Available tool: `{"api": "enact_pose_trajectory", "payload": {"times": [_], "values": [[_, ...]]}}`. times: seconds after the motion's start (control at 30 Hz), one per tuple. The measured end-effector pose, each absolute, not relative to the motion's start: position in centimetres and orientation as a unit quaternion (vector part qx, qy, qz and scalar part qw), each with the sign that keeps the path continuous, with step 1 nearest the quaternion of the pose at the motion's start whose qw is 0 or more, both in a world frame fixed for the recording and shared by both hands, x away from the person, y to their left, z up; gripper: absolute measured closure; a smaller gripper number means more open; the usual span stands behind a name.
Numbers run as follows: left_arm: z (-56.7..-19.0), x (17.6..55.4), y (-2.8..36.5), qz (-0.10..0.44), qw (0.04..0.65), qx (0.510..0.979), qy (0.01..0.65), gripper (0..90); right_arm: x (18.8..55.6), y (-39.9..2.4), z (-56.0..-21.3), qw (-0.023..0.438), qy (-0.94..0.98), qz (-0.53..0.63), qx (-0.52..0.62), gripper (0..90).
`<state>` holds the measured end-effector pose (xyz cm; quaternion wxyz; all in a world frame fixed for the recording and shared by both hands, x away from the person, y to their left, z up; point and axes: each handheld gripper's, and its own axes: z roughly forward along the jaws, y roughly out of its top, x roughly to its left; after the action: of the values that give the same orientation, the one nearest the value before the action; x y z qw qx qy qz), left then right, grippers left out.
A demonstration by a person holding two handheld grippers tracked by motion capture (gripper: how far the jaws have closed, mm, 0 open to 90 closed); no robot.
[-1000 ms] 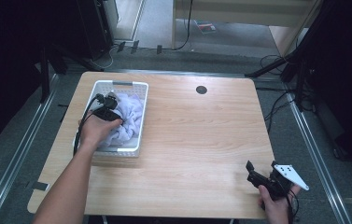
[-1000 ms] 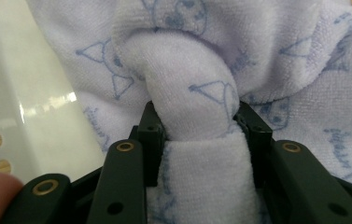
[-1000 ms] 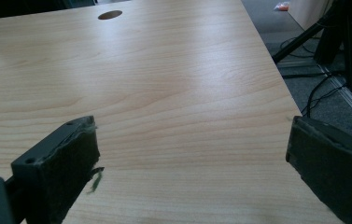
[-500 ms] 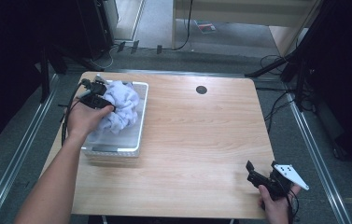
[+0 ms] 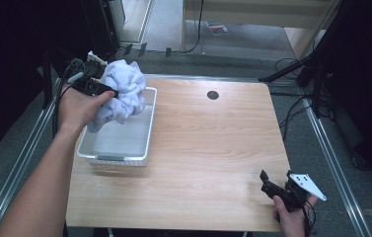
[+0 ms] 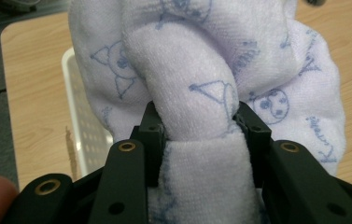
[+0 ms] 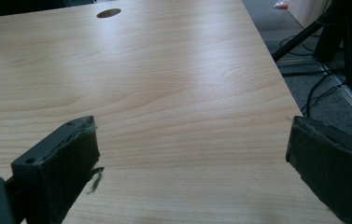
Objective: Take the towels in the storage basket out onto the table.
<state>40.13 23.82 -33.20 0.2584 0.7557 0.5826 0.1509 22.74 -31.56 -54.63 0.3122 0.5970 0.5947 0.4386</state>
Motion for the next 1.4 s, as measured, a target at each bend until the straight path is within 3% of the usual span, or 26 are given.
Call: {"api": "enact_pose_trajectory", "payload": {"times": [0.3, 0.57, 1.0, 1.4], "values": [[-31.6, 40.2, 19.3, 0.137, 0.299, 0.764, 0.555, 63.3, 22.8, -31.5, -54.6, 0.313, 0.596, 0.438, 0.596, 2.6], [-32.4, 40.8, 14.3, 0.11, 0.324, 0.775, 0.531, 63.2, 22.8, -31.5, -54.6, 0.316, 0.597, 0.439, 0.593, 2.6], [-35.8, 41.4, 6.5, 0.056, 0.34, 0.795, 0.499, 63.1, 22.7, -31.5, -54.6, 0.316, 0.596, 0.439, 0.593, 2.6], [-43.4, 42.0, 0.7, -0.002, 0.328, 0.798, 0.505, 62.3, 22.7, -31.4, -54.6, 0.32, 0.597, 0.44, 0.59, 2.6]]}}
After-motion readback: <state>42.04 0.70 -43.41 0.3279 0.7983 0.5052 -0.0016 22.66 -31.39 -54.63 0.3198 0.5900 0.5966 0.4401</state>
